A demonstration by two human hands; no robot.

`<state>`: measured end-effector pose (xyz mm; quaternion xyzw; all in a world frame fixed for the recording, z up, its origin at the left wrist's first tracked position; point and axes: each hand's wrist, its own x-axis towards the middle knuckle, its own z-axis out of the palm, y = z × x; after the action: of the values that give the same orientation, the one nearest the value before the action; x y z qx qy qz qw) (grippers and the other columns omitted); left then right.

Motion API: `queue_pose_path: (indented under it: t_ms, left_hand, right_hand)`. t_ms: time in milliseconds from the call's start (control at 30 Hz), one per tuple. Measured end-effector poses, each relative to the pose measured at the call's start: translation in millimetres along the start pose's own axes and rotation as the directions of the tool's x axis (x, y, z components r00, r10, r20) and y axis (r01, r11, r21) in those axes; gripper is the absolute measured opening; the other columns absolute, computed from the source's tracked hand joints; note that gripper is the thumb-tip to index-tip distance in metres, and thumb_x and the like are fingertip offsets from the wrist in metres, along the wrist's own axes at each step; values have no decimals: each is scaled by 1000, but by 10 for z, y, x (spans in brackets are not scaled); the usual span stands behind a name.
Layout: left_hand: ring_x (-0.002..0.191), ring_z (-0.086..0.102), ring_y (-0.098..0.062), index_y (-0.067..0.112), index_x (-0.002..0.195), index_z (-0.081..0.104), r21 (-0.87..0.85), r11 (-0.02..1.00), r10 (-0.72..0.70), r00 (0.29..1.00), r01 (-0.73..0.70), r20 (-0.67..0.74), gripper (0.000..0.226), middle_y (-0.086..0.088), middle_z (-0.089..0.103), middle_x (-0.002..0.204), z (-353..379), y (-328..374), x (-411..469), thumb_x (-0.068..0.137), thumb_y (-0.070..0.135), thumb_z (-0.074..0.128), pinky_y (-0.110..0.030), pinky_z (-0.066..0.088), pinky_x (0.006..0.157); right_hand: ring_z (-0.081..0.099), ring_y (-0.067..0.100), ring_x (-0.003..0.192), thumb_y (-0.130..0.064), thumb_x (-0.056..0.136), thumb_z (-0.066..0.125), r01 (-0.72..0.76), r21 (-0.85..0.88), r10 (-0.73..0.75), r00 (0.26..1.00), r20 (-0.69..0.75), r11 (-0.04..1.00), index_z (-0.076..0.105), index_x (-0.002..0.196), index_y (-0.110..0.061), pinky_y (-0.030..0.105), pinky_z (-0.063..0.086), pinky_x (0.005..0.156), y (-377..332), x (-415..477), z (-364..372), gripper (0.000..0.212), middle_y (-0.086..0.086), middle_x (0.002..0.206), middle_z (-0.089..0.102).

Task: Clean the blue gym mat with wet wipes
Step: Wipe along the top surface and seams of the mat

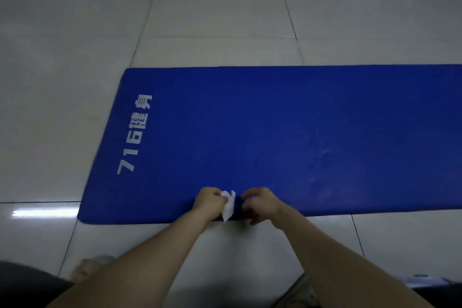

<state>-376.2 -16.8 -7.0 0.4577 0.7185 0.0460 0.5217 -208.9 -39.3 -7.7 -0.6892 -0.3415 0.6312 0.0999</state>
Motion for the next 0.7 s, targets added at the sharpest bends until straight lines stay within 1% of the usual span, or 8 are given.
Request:
queue_pose_path:
  t_ms: [133, 267, 333, 400, 467, 567, 633, 700]
  left_hand:
    - [73, 57, -26, 6, 75, 61, -135, 989, -80, 989, 63, -125, 24, -13, 62, 77, -298, 197, -231, 93, 22, 67, -35, 48, 67]
    - [86, 64, -28, 13, 73, 57, -257, 966, -92, 976, 39, -198, 24, -9, 63, 85, -724, 352, -476, 96, 15, 65, -39, 59, 86]
    - [90, 70, -28, 5, 88, 64, -330, 941, -128, 980, 71, -154, 13, -12, 68, 92, -880, 317, -491, 96, 15, 67, -39, 63, 77]
    - [83, 72, -24, 2, 102, 67, -369, 924, -135, 988, 100, -71, 21, -12, 71, 95, -956, 206, -443, 95, 21, 69, -33, 61, 62]
    - [73, 63, -20, 7, 89, 65, -253, 962, -122, 991, 103, -60, 24, -7, 65, 81, -1009, -4, -283, 93, 30, 70, -32, 53, 61]
    - [71, 53, -23, 12, 75, 51, 115, 982, -124, 975, 146, -185, 35, -7, 55, 77, -1227, -478, 142, 91, 38, 68, -35, 47, 66]
    - [102, 59, -32, 10, 106, 58, 281, 928, -149, 936, 244, -320, 47, -13, 59, 111, -1455, -826, 454, 87, 52, 69, -45, 53, 90]
    - [131, 42, -41, 14, 139, 42, 335, 871, -185, 872, 359, -452, 93, -18, 42, 143, -1703, -1109, 691, 73, 72, 73, -57, 41, 106]
  right_hand:
    - [69, 30, 75, -10, 94, 59, 158, 69, -161, 987, 28, 985, 70, 103, 6, 46, 61, 72, -412, -158, 296, 22, 24, 89, 72]
    - [75, 32, 84, -6, 94, 58, 229, 23, -230, 963, 142, 973, 71, 103, 3, 38, 63, 68, -857, -310, 478, 19, 22, 94, 75]
    - [74, 30, 82, -7, 94, 61, 276, -75, -265, 955, 132, 958, 71, 103, 5, 40, 64, 69, -991, -292, 558, 18, 22, 94, 74]
    - [71, 28, 74, -11, 93, 63, 294, -226, -274, 955, 115, 929, 69, 101, 7, 45, 64, 71, -1008, -221, 636, 21, 21, 88, 73]
    - [66, 28, 70, -25, 96, 61, 239, -381, -238, 970, 51, 893, 67, 96, 3, 42, 62, 70, -887, -73, 698, 29, 18, 82, 69]
    - [60, 24, 75, -44, 99, 51, 61, -502, -164, 973, -163, 863, 60, 89, -10, 33, 49, 66, -519, 253, 646, 36, 7, 87, 64]
    - [62, 25, 86, -38, 100, 52, -55, -517, -116, 949, -292, 854, 62, 106, -9, 33, 48, 71, -286, 447, 529, 31, 6, 96, 64]
    - [64, 29, 93, -33, 100, 54, -115, -490, -110, 907, -407, 864, 59, 110, -10, 35, 49, 74, -105, 515, 386, 26, 9, 102, 67]
